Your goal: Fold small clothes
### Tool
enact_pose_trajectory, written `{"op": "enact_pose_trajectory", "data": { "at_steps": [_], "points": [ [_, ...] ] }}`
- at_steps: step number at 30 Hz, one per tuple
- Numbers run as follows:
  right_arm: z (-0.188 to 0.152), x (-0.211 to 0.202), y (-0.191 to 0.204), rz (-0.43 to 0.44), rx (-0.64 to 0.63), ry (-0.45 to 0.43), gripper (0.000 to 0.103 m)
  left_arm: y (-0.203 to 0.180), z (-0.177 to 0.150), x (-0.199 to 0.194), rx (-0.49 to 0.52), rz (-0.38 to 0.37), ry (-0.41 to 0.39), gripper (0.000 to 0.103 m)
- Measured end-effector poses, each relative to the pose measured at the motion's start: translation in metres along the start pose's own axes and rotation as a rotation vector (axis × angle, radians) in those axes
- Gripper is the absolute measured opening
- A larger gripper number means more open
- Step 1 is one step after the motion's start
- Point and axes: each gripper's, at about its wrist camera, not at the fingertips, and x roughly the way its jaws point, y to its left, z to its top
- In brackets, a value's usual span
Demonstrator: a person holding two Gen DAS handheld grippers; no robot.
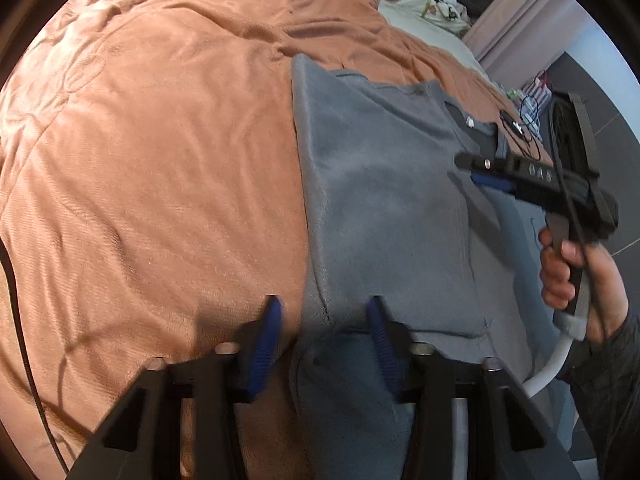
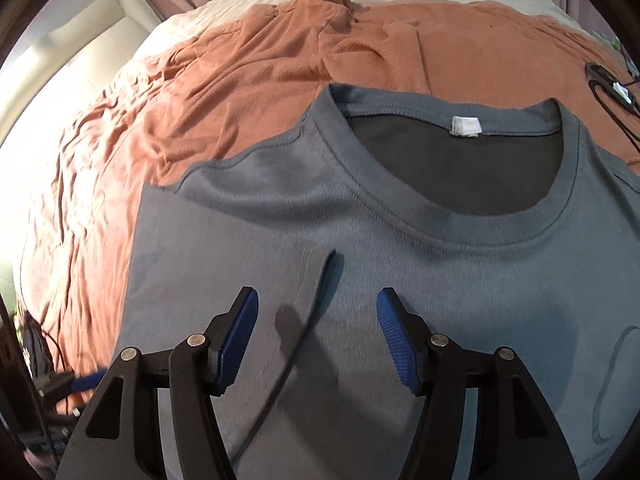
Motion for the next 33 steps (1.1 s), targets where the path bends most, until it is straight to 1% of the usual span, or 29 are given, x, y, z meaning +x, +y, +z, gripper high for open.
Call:
{"op": "enact_pose_trajectory", "data": {
  "at_steps": [1, 2, 3, 4, 5, 7, 8, 11, 14, 16, 17, 18, 19, 21, 22, 23, 24, 25, 26, 31, 33],
  "points": [
    [0.002, 0.003, -0.002, 0.000, 0.011, -0.003, 0.060, 0.002, 0.000, 0.002, -0.005, 0.006, 0.009, 0.018],
    [0.002, 0.005, -0.002, -0.003, 0.016, -0.005, 0.054, 0.004, -0.001, 0.001, -0.016, 0.000, 0.006, 0.017],
    [0.004, 0.009, -0.003, -0.010, 0.018, -0.003, 0.050, 0.007, -0.001, 0.000, -0.027, -0.009, 0.005, 0.012],
    [0.004, 0.010, -0.002, -0.017, 0.016, -0.002, 0.039, 0.010, -0.001, -0.001, -0.032, -0.015, 0.006, 0.012],
    [0.003, 0.011, 0.000, -0.019, 0.012, -0.002, 0.024, 0.011, -0.001, -0.003, -0.032, -0.017, 0.008, 0.011],
    [0.001, 0.014, 0.003, 0.010, -0.001, 0.021, 0.006, 0.012, -0.002, -0.005, -0.027, -0.012, 0.012, 0.011],
    [0.000, 0.014, 0.006, 0.010, -0.015, 0.028, 0.004, 0.012, -0.003, -0.006, -0.024, -0.008, 0.013, 0.011],
    [-0.007, 0.011, 0.013, -0.020, -0.076, 0.029, 0.003, 0.013, -0.003, -0.008, -0.027, -0.002, 0.020, 0.011],
    [-0.005, 0.009, 0.015, -0.035, -0.078, 0.023, 0.003, 0.010, -0.001, -0.009, -0.022, 0.015, 0.025, 0.012],
    [-0.002, 0.007, 0.012, -0.028, -0.049, 0.017, 0.004, 0.005, 0.004, -0.013, 0.000, 0.041, 0.016, 0.014],
    [-0.001, 0.007, 0.010, -0.024, -0.031, 0.021, 0.004, 0.003, 0.006, -0.017, 0.012, 0.053, 0.008, 0.016],
    [-0.001, 0.007, 0.009, -0.020, -0.018, 0.027, 0.004, 0.003, 0.009, -0.020, 0.015, 0.060, -0.001, 0.023],
    [-0.001, 0.007, 0.007, -0.010, -0.007, 0.034, 0.004, 0.004, 0.012, -0.024, 0.011, 0.064, -0.013, 0.035],
    [0.000, 0.007, 0.006, -0.003, -0.005, 0.031, 0.007, 0.010, 0.022, -0.029, -0.011, 0.077, -0.047, 0.046],
    [0.000, 0.007, 0.005, 0.001, -0.004, 0.027, 0.014, 0.012, 0.028, -0.030, -0.023, 0.084, -0.060, 0.046],
    [0.001, 0.006, 0.004, 0.011, 0.001, 0.021, 0.027, 0.014, 0.034, -0.029, -0.036, 0.088, -0.069, 0.046],
    [0.001, 0.005, 0.003, 0.025, 0.007, 0.012, 0.035, 0.016, 0.040, -0.028, -0.046, 0.094, -0.079, 0.046],
    [0.001, 0.003, 0.002, 0.029, 0.010, 0.002, 0.046, 0.017, 0.046, -0.027, -0.052, 0.101, -0.092, 0.046],
    [0.001, 0.001, 0.001, 0.029, 0.010, -0.007, 0.049, 0.017, 0.052, -0.026, -0.051, 0.110, -0.108, 0.046],
    [0.002, -0.001, 0.002, 0.023, -0.032, -0.030, 0.049, 0.016, 0.087, -0.013, -0.061, 0.141, -0.147, 0.046],
    [0.002, 0.001, 0.002, 0.034, -0.040, -0.031, 0.049, 0.018, 0.100, -0.007, -0.067, 0.155, -0.157, 0.046]
  ]
}}
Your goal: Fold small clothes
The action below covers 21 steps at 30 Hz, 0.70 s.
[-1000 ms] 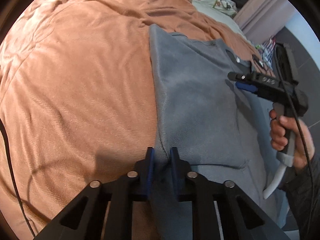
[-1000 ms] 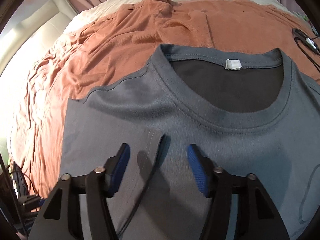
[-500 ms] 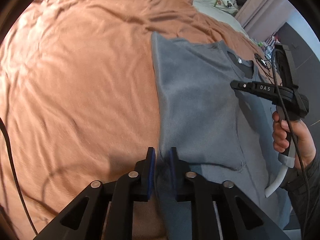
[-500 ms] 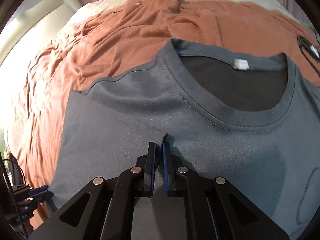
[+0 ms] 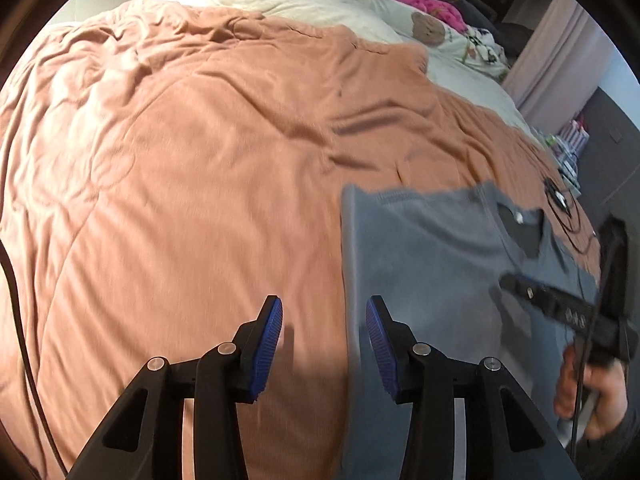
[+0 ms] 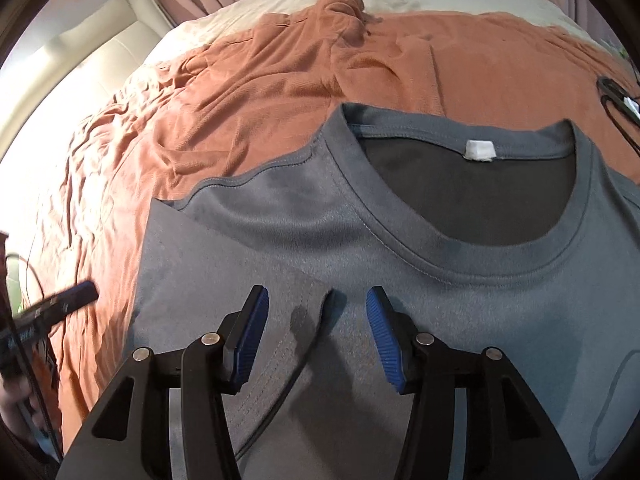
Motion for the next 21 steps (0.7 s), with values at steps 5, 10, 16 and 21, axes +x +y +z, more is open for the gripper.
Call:
{"op": "enact_pose_trajectory", "data": {
  "at_steps": [5, 10, 16, 21],
  "points": [
    [-0.001, 0.010, 0.003, -0.008, -0.040, 0.013, 0.043, -0.004, 0.023, 0.024, -0.004, 0.011, -0.009, 0.046],
    [-0.003, 0.018, 0.009, -0.069, -0.099, 0.016, 0.034, -0.015, 0.034, 0.052, 0.045, 0.081, 0.009, 0.046],
    [-0.009, 0.021, 0.024, -0.138, -0.161, -0.003, 0.033, -0.013, 0.046, 0.073, 0.043, 0.139, -0.005, 0.046],
    [-0.011, 0.022, 0.031, -0.203, -0.171, -0.022, 0.031, -0.008, 0.053, 0.086, 0.039, 0.184, -0.001, 0.050]
  ]
}}
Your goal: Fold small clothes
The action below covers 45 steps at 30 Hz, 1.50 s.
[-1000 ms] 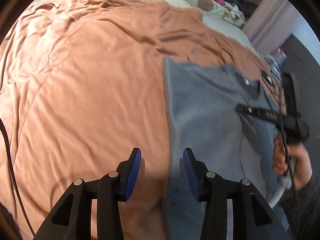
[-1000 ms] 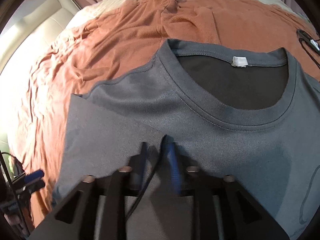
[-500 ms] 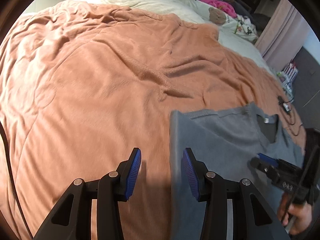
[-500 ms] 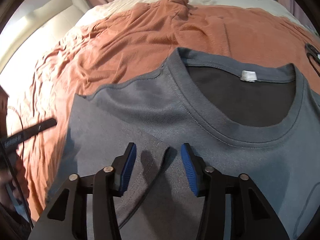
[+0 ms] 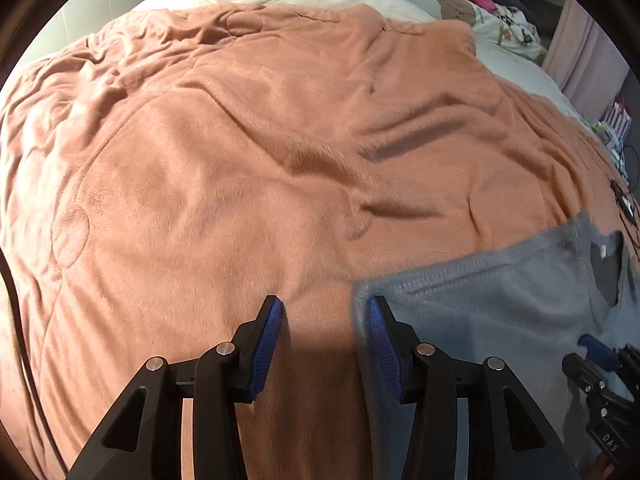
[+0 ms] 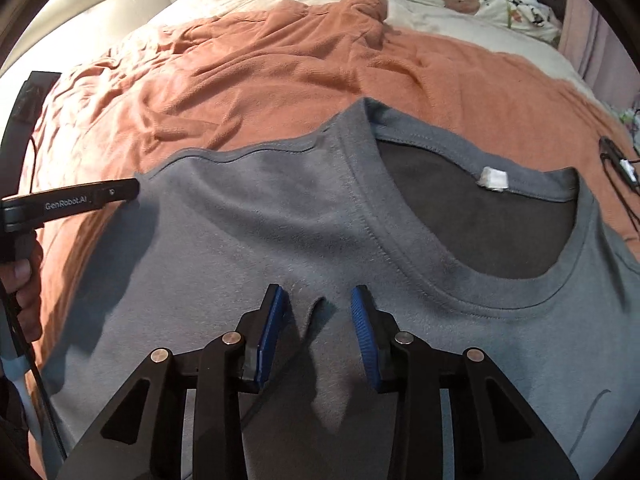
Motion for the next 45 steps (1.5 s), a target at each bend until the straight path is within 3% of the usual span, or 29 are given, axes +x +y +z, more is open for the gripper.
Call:
{"op": "enact_pose_trajectory", "data": {
  "at_steps": [4, 6, 8, 17, 20, 25, 30, 45],
  "points": [
    [0.001, -0.006, -0.002, -0.008, 0.012, -0.007, 0.034, 0.008, 0.008, -0.015, -0.059, 0.026, -0.041, 0.050],
    [0.001, -0.011, -0.010, 0.011, 0.026, -0.013, 0.043, 0.011, 0.007, -0.024, -0.054, 0.005, -0.055, 0.050],
    [0.000, -0.022, -0.022, 0.032, 0.043, -0.033, 0.065, 0.012, 0.003, -0.033, -0.055, -0.002, -0.064, 0.050],
    [-0.030, -0.081, -0.069, 0.043, 0.093, -0.032, 0.068, -0.016, -0.035, -0.073, -0.046, -0.035, -0.036, 0.053],
    [-0.043, -0.116, -0.080, 0.029, 0.082, -0.041, 0.082, -0.034, -0.047, -0.098, -0.029, -0.036, -0.037, 0.061],
    [-0.064, -0.181, -0.105, 0.018, 0.105, -0.043, 0.087, -0.064, -0.070, -0.161, -0.010, -0.054, -0.059, 0.079],
    [-0.094, -0.252, -0.132, -0.003, 0.144, -0.073, 0.088, -0.090, -0.095, -0.222, 0.015, -0.055, -0.096, 0.089],
    [-0.202, -0.443, -0.166, -0.065, 0.206, -0.155, 0.088, -0.162, -0.197, -0.364, 0.030, -0.161, -0.145, 0.092]
  ]
}}
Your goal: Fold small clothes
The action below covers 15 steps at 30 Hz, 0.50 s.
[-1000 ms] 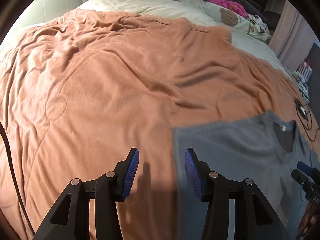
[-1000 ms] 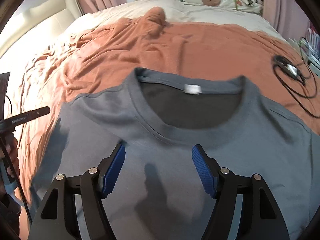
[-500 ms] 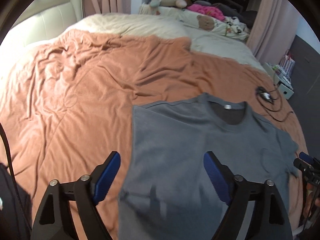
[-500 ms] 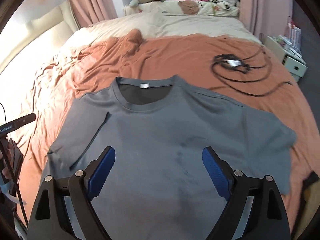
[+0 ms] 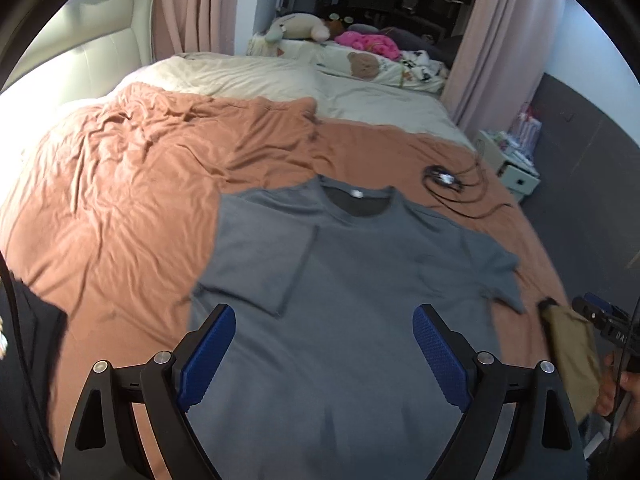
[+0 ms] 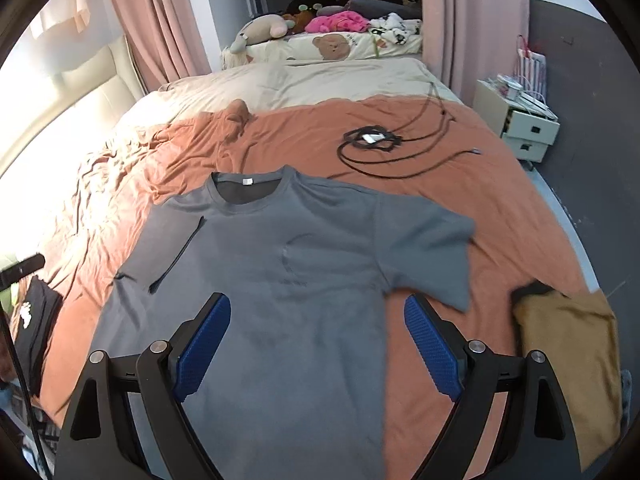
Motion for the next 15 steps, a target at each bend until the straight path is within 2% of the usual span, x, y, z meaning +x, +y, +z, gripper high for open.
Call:
{"op": "enact_pose_trajectory", "data": {
  "at_steps": [3, 7, 15],
  "points": [
    [-0.014, -0.036, -0.018, 0.028, 0.028, 0.027, 0.088, -0.016, -0.022, -0.019, -0.007, 0.010, 0.017, 0.092],
    [-0.031, -0.086, -0.047, 0.041, 0.049, -0.020, 0.088, -0.036, -0.044, -0.044, -0.014, -0.011, -0.009, 0.093],
    [-0.068, -0.134, -0.091, 0.016, 0.101, -0.049, 0.088, -0.076, -0.063, -0.062, -0.006, -0.061, -0.018, 0.093]
  ]
}}
